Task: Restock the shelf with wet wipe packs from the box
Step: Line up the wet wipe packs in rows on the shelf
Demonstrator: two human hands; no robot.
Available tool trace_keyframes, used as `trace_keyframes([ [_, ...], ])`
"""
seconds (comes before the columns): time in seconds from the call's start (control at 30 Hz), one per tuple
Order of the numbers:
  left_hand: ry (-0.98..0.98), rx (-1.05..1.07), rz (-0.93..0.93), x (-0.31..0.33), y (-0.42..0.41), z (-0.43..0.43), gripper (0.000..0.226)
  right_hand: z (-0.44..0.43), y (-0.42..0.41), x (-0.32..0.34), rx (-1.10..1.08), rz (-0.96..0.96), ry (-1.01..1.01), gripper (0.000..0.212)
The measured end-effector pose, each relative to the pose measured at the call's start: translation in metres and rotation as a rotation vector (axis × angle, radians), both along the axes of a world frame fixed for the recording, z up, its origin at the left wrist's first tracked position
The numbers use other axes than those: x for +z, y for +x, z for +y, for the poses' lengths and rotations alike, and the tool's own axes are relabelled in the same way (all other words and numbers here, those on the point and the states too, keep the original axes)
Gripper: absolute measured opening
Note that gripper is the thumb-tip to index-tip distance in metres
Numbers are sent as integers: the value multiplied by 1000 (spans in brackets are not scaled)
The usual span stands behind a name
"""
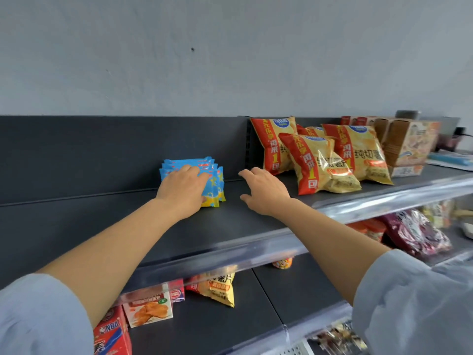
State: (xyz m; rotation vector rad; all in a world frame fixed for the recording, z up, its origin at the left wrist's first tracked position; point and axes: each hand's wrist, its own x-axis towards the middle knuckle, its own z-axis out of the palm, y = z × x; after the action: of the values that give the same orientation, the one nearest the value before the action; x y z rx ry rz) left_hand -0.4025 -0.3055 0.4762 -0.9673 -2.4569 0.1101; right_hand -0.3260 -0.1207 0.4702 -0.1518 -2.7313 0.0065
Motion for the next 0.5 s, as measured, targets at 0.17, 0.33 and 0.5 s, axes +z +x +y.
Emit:
trace_keyframes([
  [0.17, 14, -75, 8, -1, 30, 24, 38, 9, 43, 1, -40, 12, 39, 57],
  [0.33, 38, -164, 28, 0, 71, 52, 41, 23, 91, 0, -62, 49, 62, 53],
  [0.5, 39, -216, 40, -10, 122, 84, 42, 46, 147, -8, -98, 61, 41, 49],
])
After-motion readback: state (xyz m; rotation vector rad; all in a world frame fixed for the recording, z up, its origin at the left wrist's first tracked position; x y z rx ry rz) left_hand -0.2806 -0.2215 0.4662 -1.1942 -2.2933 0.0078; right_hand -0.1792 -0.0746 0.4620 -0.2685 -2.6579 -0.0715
